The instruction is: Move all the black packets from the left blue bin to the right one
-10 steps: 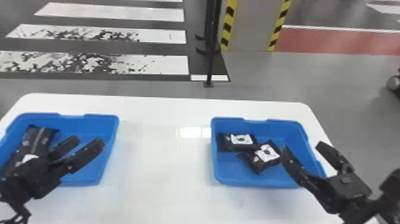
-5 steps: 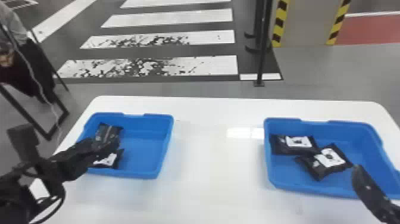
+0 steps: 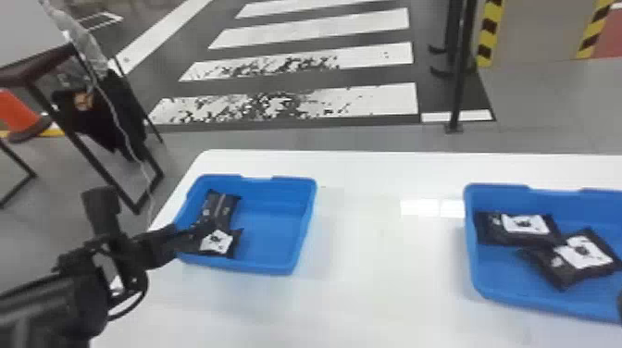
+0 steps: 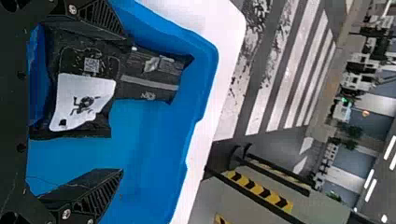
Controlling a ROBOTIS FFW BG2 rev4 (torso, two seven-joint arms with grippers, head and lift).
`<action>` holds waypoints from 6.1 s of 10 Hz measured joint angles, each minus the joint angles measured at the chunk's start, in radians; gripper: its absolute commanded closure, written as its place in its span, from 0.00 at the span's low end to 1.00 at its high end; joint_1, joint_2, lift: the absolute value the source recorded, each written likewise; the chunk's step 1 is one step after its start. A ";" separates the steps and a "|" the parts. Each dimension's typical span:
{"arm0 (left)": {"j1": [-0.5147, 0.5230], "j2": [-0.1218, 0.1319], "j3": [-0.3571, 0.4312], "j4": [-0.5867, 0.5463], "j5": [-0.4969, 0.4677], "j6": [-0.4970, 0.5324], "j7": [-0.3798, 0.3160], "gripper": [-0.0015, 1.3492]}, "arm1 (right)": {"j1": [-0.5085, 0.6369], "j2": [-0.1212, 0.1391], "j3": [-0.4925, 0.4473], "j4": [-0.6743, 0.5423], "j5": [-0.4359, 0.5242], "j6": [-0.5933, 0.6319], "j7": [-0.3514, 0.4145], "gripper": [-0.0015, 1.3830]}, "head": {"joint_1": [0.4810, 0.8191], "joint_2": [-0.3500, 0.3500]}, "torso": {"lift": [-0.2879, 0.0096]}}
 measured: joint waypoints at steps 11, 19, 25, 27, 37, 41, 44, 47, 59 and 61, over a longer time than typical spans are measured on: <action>-0.323 0.063 -0.117 0.351 -0.146 0.294 0.091 0.83 | -0.016 -0.003 0.016 0.042 -0.060 0.027 0.002 0.08 | 0.63 0.90 | 0.46; -0.149 0.057 -0.122 0.093 0.065 0.251 0.023 0.90 | -0.012 -0.010 0.023 0.043 -0.084 0.035 0.002 0.08 | 0.63 0.80 | 0.46; 0.031 -0.012 -0.191 -0.045 0.456 -0.023 -0.002 0.90 | -0.065 -0.047 0.108 0.077 -0.190 0.063 0.077 0.08 | 0.63 0.67 | 0.46; 0.053 -0.039 -0.267 -0.051 0.515 -0.126 -0.001 0.90 | -0.121 -0.051 0.114 0.094 -0.191 0.132 0.155 0.08 | 0.63 0.61 | 0.46; 0.001 -0.057 -0.584 -0.054 0.669 -0.202 0.009 0.90 | -0.336 -0.094 0.281 0.184 -0.234 0.203 0.219 0.08 | 0.63 0.46 | 0.46; -0.028 -0.061 -0.657 -0.045 0.666 -0.168 0.011 0.90 | -0.389 -0.105 0.323 0.200 -0.219 0.165 0.197 0.88 | 0.63 0.41 | 0.46; -0.023 -0.061 -0.654 -0.044 0.672 -0.171 0.010 0.90 | -0.379 -0.105 0.316 0.210 -0.227 0.128 0.172 0.92 | 0.63 0.39 | 0.46; -0.007 -0.062 -0.656 -0.044 0.725 -0.189 0.019 0.25 | -0.376 -0.105 0.310 0.219 -0.230 0.126 0.173 0.92 | 0.63 0.38 | 0.46; 0.258 -0.062 -0.290 -0.193 0.679 -0.336 0.001 0.12 | -0.572 -0.114 -0.035 0.586 -0.067 0.131 0.129 0.08 | 0.63 0.33 | 0.46; 0.263 -0.066 -0.244 -0.194 0.632 -0.343 0.006 0.12 | -0.449 -0.097 -0.041 0.464 -0.061 0.056 0.069 0.11 | 0.63 0.36 | 0.46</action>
